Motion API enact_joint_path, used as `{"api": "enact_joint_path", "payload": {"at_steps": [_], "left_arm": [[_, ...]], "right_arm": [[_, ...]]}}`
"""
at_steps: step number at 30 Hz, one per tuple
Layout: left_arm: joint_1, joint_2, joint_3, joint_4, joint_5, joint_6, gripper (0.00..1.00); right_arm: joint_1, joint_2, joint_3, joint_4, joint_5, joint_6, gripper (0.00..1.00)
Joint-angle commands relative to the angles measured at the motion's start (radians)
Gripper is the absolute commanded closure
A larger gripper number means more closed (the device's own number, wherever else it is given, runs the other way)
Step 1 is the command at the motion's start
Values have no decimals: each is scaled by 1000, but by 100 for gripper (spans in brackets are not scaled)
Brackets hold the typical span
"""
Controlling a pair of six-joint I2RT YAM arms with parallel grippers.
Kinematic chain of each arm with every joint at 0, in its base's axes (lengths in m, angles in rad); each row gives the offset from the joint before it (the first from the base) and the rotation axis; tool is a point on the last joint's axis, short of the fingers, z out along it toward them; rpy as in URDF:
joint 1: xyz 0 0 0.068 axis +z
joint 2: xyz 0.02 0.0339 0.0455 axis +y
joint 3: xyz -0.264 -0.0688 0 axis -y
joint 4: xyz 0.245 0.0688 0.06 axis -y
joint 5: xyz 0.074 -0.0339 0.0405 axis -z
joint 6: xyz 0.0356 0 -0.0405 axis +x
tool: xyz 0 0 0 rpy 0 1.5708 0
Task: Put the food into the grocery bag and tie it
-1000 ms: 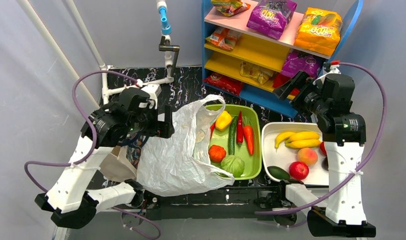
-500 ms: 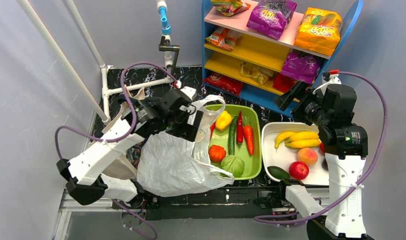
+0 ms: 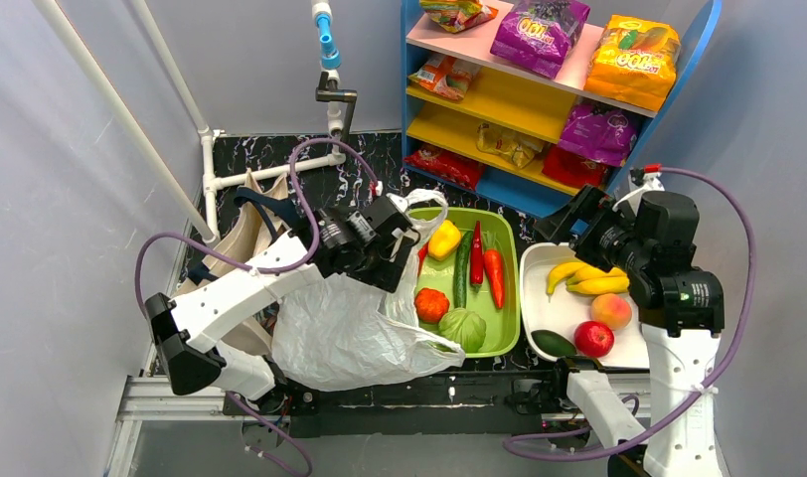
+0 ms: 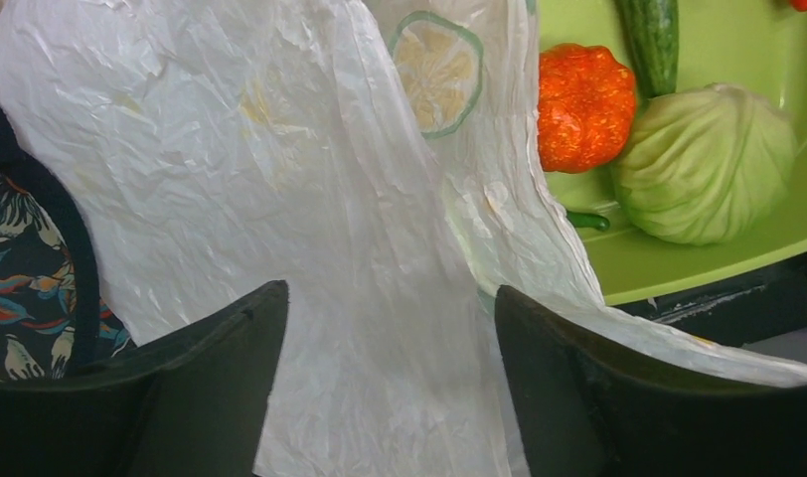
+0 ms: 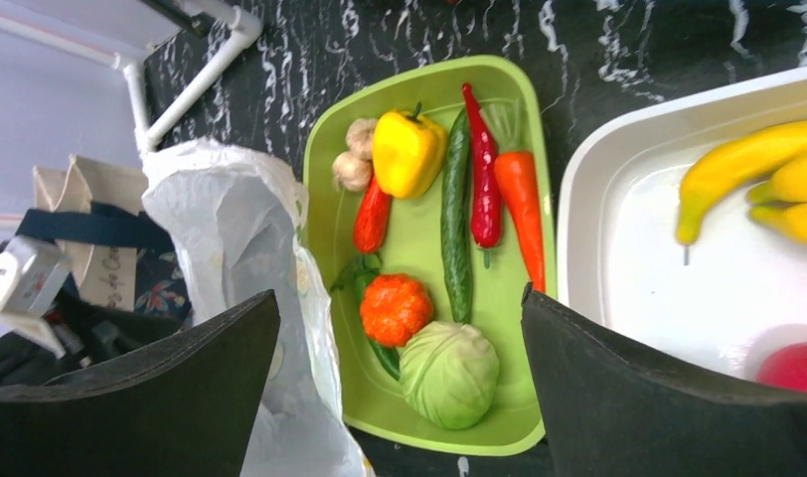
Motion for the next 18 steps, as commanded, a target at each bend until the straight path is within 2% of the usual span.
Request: {"api": "enact_joint_path", "payload": {"at_steps": [1, 7, 11, 15, 18], "left_arm": [[-6, 6, -61, 19, -49, -18, 35], [-7, 11, -89, 25, -55, -25, 77], [-7, -15, -83, -1, -75, -29, 98], [-7, -50, -66, -61, -105, -39, 100], [-6, -83, -60, -98, -130, -47, 100]], "right_arm": [[1, -34, -65, 74, -126, 11, 2], [34, -19, -146, 72, -181, 49, 2], [161, 25, -159, 52, -114, 42, 2], [328, 110, -159, 29, -20, 52, 2], [390, 155, -177, 38, 16, 88, 2]]}}
